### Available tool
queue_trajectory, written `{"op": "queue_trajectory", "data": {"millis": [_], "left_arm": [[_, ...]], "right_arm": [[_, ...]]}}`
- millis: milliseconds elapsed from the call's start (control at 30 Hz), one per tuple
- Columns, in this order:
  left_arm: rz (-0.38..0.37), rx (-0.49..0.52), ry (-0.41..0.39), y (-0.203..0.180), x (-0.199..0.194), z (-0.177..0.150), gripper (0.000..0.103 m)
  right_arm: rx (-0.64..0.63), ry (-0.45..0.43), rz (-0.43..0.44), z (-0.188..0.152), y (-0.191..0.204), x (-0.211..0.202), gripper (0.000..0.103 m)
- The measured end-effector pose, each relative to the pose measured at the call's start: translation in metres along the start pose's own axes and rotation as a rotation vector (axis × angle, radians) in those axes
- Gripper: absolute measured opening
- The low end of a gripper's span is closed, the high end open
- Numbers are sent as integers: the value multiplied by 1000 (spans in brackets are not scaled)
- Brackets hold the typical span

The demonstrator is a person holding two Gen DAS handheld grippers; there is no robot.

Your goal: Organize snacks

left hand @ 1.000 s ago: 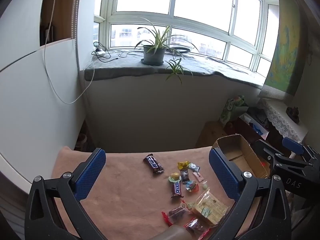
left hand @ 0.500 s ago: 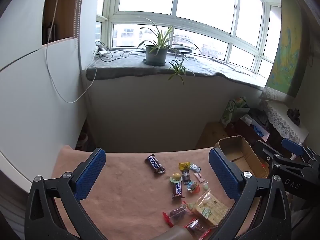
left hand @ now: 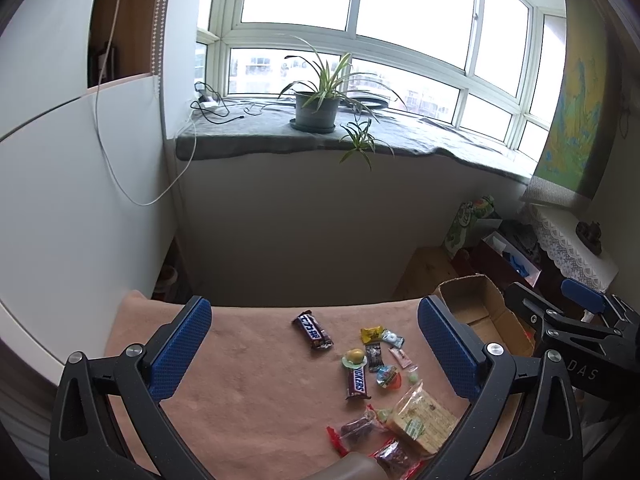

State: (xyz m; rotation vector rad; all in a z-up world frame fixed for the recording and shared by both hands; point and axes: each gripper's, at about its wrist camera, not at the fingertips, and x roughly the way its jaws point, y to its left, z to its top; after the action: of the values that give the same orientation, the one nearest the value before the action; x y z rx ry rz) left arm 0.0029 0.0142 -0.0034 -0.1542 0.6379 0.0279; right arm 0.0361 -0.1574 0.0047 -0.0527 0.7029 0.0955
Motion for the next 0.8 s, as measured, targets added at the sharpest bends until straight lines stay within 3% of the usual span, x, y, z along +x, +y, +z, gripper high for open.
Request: {"op": "queue_trajectory", "data": {"millis": [800], "left_arm": [[-3,6,0,-4,2,-1,102]], "right_arm": [[0,0,1,-1,-1,0,103]]}}
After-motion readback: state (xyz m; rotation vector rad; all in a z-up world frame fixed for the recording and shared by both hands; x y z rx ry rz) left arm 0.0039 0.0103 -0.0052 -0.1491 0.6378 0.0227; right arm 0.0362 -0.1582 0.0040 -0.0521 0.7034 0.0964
